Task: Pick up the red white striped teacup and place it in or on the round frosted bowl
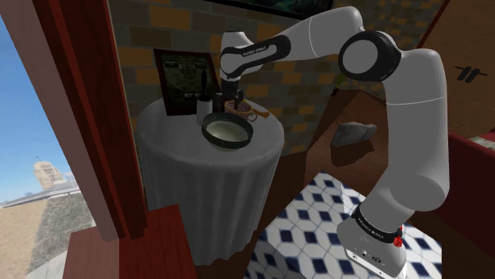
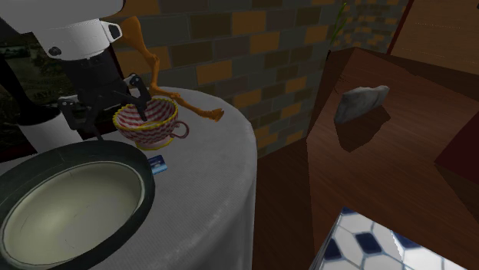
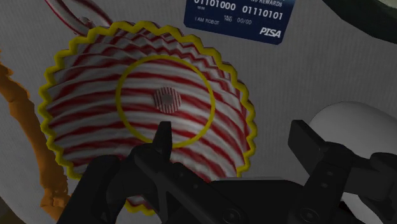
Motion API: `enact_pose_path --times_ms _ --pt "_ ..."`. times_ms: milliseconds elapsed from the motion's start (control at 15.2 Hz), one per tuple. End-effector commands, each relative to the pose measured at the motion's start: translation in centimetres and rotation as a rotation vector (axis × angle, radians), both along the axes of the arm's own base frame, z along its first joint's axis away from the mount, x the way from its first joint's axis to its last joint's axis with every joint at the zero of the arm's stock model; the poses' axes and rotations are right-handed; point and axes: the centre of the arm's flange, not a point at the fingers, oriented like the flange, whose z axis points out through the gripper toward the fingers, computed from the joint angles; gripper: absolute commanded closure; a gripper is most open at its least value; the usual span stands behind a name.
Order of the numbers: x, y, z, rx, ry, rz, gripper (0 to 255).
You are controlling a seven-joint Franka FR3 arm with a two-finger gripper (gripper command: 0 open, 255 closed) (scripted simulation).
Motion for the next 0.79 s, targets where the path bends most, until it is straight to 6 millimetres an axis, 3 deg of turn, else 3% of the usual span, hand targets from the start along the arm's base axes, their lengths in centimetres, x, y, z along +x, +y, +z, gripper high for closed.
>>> enact_pose_path --times_ms 0,264,330,726 --pt "0.0 0.01 -0.11 0.0 0.0 0.0 0" --pt "0.0 0.01 -0.11 0.0 0.0 0.0 0" --pt "0.0 0.01 -0.1 0.0 0.0 0.0 255" --pt "0.0 0.0 -0.11 0.0 0.0 0.0 255"
